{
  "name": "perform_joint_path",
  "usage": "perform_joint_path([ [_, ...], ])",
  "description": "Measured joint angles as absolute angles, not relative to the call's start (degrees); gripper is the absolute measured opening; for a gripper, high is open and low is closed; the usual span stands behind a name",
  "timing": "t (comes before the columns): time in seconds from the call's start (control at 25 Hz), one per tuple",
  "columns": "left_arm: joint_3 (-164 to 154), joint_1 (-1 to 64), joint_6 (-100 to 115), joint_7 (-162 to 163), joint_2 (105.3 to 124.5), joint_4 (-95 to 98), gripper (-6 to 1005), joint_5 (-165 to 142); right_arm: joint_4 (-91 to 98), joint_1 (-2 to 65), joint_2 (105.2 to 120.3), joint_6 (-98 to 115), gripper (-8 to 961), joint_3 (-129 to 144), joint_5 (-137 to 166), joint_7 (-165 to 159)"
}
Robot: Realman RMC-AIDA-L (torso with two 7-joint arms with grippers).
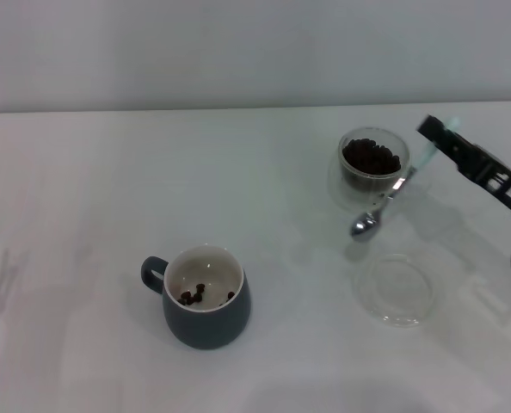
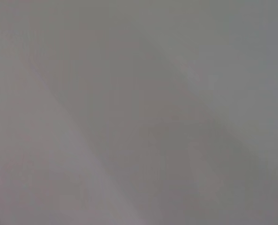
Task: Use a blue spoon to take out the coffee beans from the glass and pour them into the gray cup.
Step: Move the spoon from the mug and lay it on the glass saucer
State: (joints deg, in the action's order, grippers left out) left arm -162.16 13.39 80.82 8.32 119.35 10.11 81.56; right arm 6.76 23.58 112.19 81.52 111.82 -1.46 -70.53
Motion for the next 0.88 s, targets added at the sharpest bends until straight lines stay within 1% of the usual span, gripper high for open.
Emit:
perform_joint_path([
  [0.24,-162.16,13.48,80.68,8.32,119.35,10.11,861,81.56,3.17,22.83,110.53,80.08,172,111.92,-1.44,-70.56],
  [0.36,-162.16,13.48,80.65,8.33,119.37,10.11,862,81.56,3.05,22.45,110.26,77.93,178,112.14,-0.76,-70.53],
  [0.88,-162.16,13.45,80.65,8.45,119.45,10.3,861,81.56,2.94,22.95,112.09,70.82,202,114.03,1.74,-70.0],
])
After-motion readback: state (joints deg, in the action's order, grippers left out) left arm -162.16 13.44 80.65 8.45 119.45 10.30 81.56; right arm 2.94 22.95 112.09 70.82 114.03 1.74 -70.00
